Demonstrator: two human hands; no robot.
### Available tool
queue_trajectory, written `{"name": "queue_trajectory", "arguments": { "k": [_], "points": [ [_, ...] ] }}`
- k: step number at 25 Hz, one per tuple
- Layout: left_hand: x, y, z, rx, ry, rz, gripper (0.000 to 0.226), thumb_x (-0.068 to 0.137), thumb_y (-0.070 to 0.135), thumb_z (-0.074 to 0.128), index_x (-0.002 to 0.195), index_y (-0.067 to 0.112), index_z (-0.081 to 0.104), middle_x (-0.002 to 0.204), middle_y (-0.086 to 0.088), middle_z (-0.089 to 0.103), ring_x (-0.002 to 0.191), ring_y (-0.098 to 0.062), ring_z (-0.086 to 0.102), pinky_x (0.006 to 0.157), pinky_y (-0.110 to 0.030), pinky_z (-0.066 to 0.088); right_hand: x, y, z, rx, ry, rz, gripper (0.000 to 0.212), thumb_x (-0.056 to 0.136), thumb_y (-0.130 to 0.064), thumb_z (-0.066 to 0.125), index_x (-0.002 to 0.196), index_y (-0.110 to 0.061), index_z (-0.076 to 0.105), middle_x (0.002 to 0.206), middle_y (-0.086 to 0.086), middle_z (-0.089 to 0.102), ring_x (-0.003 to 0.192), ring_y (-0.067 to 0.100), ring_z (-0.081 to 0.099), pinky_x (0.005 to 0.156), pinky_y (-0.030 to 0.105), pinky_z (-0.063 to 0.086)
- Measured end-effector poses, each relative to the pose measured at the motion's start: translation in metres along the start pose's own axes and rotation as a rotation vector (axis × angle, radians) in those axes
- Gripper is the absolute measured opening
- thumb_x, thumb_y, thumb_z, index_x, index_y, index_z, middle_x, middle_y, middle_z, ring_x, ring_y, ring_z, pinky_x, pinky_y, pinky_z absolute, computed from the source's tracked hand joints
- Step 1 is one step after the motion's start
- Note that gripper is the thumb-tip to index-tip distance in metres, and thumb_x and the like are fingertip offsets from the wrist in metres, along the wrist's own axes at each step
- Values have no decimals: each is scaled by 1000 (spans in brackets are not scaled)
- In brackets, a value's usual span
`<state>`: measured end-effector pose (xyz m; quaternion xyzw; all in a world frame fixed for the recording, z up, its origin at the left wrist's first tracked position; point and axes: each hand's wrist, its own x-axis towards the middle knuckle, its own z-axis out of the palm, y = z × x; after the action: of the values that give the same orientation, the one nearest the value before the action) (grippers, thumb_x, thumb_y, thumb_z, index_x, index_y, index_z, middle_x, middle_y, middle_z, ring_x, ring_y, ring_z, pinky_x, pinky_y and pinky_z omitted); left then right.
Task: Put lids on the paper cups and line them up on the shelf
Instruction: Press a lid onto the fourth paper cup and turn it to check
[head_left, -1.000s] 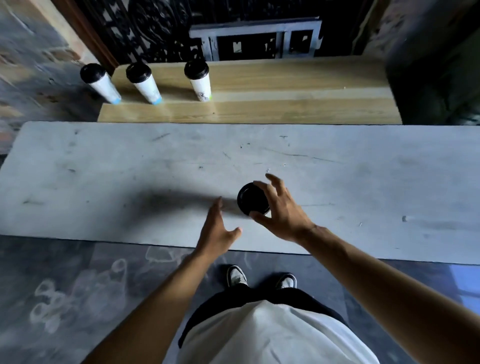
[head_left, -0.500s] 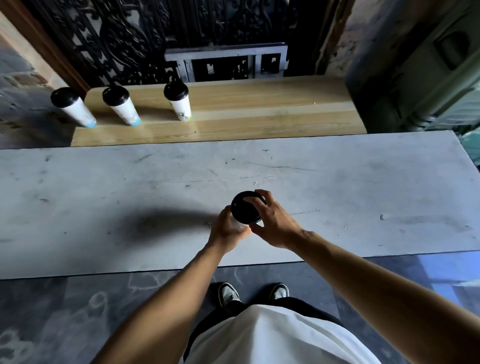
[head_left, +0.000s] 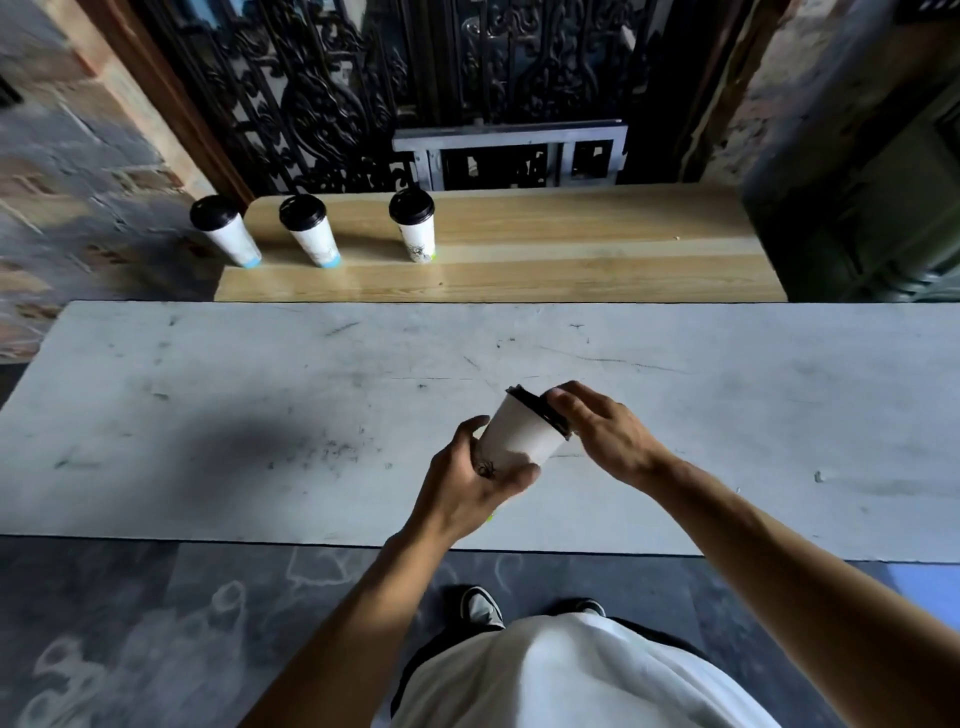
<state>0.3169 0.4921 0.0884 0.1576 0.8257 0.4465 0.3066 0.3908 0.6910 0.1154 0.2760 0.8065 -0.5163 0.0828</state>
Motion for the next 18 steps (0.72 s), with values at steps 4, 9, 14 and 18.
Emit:
{"name": "queue_trajectory", "arguments": {
  "k": [4, 9, 14, 18],
  "points": [
    [-10, 9, 6, 479, 46, 94, 71, 63, 58, 77, 118, 21, 50, 113, 0, 68, 97, -26, 68, 77, -38, 57, 10, 2, 11, 235, 42, 142, 71, 76, -87, 39, 93, -26, 70, 93, 8, 73, 89, 31, 69, 95, 53, 57],
    [-16, 24, 21, 884, 117, 190, 54, 75, 35, 67, 117, 13, 41, 106, -9, 67, 93, -35, 71, 66, -36, 50, 7, 4, 33, 368, 63, 202, 50, 94, -66, 46, 114, -25, 68, 112, 7, 70, 97, 25, 66, 87, 43, 54],
    [-20, 25, 25, 965, 140, 238, 51, 75, 30, 68, 117, 12, 45, 104, -9, 63, 92, -32, 69, 64, -34, 44, 7, 11, 35, 504, 48, 166, 35, 102, -48, 44, 120, -35, 71, 132, 0, 68, 120, 25, 63, 99, 38, 50],
    [-19, 32, 28, 984, 151, 256, 51, 76, 30, 69, 117, 11, 44, 102, -10, 62, 90, -33, 69, 61, -34, 41, 4, 11, 31, 506, 58, 114, 39, 104, -40, 41, 125, -29, 71, 129, 3, 69, 114, 25, 64, 84, 30, 48]
  ]
}}
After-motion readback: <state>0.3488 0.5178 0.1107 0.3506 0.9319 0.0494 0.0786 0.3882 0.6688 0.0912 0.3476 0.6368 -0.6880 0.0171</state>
